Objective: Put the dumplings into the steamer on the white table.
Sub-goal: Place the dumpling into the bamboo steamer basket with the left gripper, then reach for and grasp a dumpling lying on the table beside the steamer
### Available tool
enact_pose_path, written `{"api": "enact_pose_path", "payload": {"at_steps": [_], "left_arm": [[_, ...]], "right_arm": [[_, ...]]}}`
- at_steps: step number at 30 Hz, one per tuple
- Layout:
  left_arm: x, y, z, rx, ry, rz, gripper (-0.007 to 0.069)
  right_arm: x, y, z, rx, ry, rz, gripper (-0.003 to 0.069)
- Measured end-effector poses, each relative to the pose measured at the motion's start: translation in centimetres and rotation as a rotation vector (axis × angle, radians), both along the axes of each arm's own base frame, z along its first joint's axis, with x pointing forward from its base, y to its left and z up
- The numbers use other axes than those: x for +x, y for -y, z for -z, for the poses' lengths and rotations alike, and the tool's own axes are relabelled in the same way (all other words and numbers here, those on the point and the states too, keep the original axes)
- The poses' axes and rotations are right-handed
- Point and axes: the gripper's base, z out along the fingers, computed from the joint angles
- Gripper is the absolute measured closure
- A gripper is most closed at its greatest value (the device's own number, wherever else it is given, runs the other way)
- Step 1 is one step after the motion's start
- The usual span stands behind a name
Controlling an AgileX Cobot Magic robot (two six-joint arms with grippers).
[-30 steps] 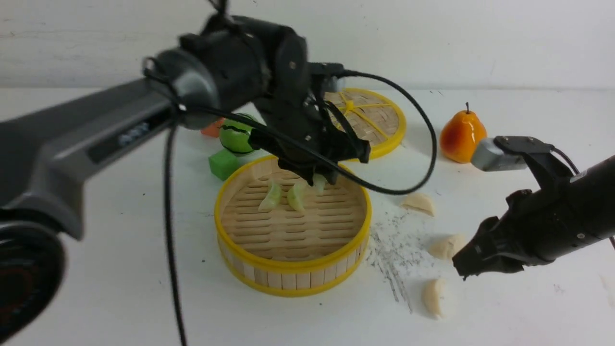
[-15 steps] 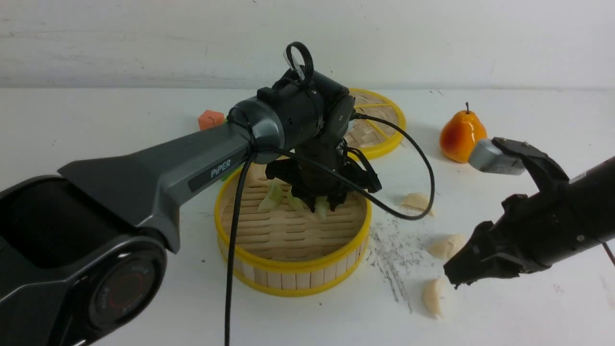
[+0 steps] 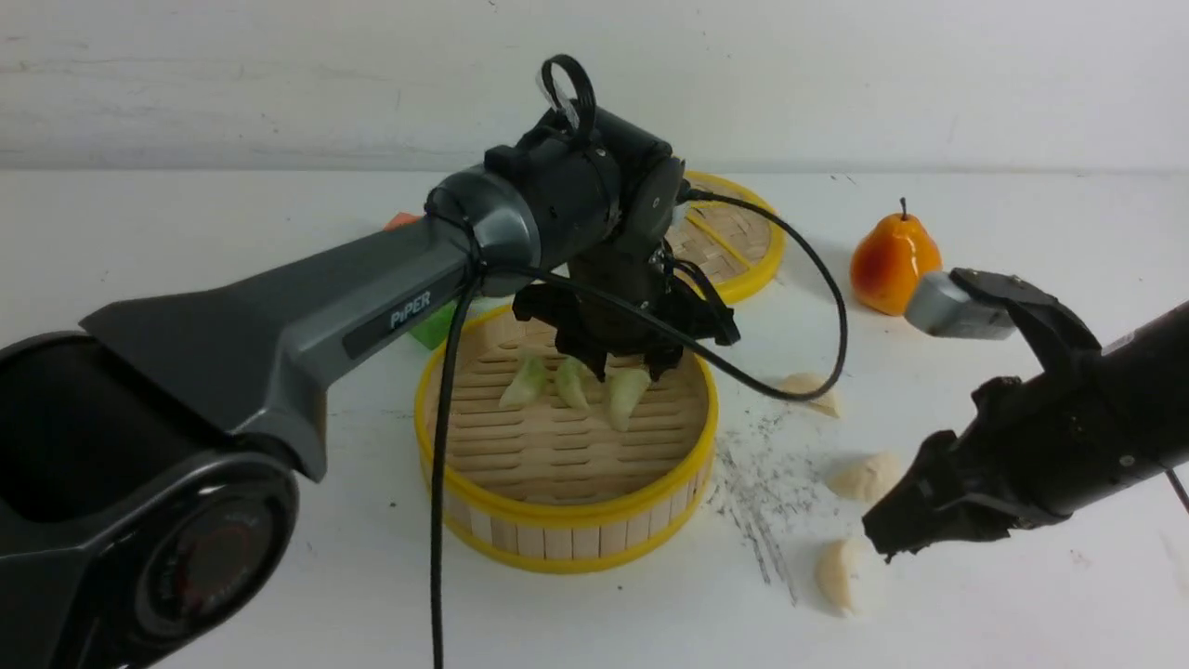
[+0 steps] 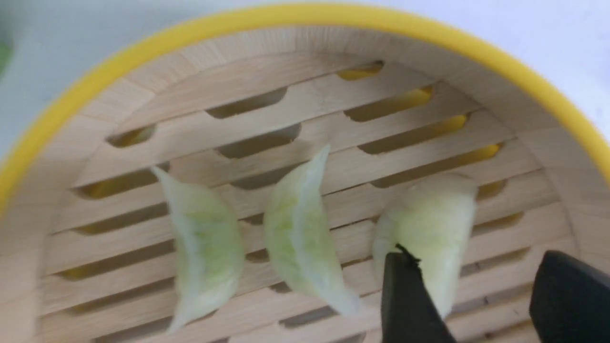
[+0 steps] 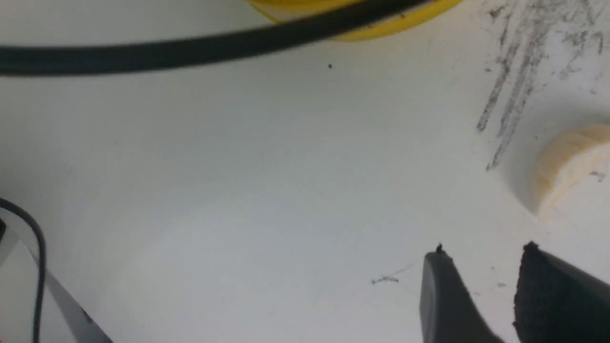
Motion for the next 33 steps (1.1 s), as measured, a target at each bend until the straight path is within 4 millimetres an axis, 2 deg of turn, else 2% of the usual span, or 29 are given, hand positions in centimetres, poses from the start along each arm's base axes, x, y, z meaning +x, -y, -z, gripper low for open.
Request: {"api": "enact_pose_path", "payload": {"at_steps": [2, 5, 7, 8, 9, 10, 11, 12, 15, 19, 20, 22, 24, 26, 27, 28, 30, 31, 32, 33], "left_arm": [[-0.5, -0.5, -2.3, 0.0, 0.037, 0.01, 0.0326], [-2.5, -2.5, -9.0, -0.01, 0.167, 0.011, 0.0459], [-4.3, -4.3, -13.5, -0.012, 0.252, 0.004, 0.0538], [-4.7, -4.7, -14.3, -0.013, 0.268, 0.003, 0.0553], [-6.4, -6.2, -17.3, -0.019, 0.319, -0.005, 0.0601], [-7.5, -7.0, -18.7, -0.022, 0.345, -0.008, 0.063], [-8.3, -7.7, -19.7, -0.026, 0.361, -0.01, 0.0639], [-10.3, -9.2, -21.7, -0.037, 0.395, -0.018, 0.0639], [-14.6, -12.5, -23.8, -0.044, 0.431, -0.029, 0.0639], [-20.1, -16.9, -23.6, -0.018, 0.47, -0.033, 0.0639], [-21.3, -17.7, -22.9, -0.006, 0.472, -0.032, 0.0639], [-24.7, -20.5, -22.3, -0.02, 0.54, -0.048, 0.0639], [-26.4, -21.8, -21.2, -0.038, 0.574, -0.066, 0.0639], [-30.7, -25.1, -19.2, -0.121, 0.681, -0.12, 0.0639], [-30.7, -25.1, -19.2, -0.129, 0.684, -0.123, 0.0639], [-32.4, -26.5, -17.3, -0.156, 0.713, -0.148, 0.0639], [-33.9, -27.7, -15.5, -0.179, 0.727, -0.171, 0.0639], [-34.0, -27.7, -15.3, -0.18, 0.727, -0.173, 0.0639], [-34.5, -28.1, -13.8, -0.184, 0.713, -0.185, 0.0639], [-34.5, -28.1, -13.2, -0.181, 0.702, -0.189, 0.0639]], "right_arm": [[0.0, 0.2, -0.9, -0.031, 0.037, -0.017, 0.0427], [-0.3, 1.4, -3.4, -0.069, 0.121, 0.027, 0.0421], [-0.4, 2.5, -4.2, -0.082, 0.145, 0.08, 0.0419], [-0.3, 2.7, -4.2, -0.084, 0.146, 0.091, 0.0419], [0.0, 3.4, -4.1, -0.09, 0.15, 0.131, 0.0419], [0.4, 3.7, -3.9, -0.096, 0.149, 0.15, 0.0419], [0.6, 3.8, -3.7, -0.098, 0.147, 0.159, 0.0417], [1.2, 3.9, -3.2, -0.104, 0.144, 0.172, 0.0412], [3.2, 3.6, -1.9, -0.112, 0.12, 0.172, 0.0378], [6.6, 2.0, -0.7, -0.138, 0.115, 0.12, 0.0289], [7.5, 1.5, -0.8, -0.151, 0.134, 0.101, 0.027], [9.8, 0.8, -0.2, -0.209, 0.161, 0.057, 0.0222], [11.1, 0.3, 0.1, -0.253, 0.187, 0.027, 0.0204], [13.8, -0.3, 1.7, -0.335, 0.204, -0.025, 0.0183], [13.8, -0.3, 1.7, -0.34, 0.206, -0.028, 0.0183], [15.4, -0.7, 3.0, -0.372, 0.211, -0.05, 0.0179], [16.9, -1.3, 4.1, -0.393, 0.217, -0.069, 0.0176], [17.0, -1.4, 4.2, -0.393, 0.218, -0.07, 0.0176], [17.9, -1.8, 4.9, -0.399, 0.222, -0.079, 0.0176], [18.4, -2.1, 5.4, -0.403, 0.224, -0.086, 0.0176]]}}
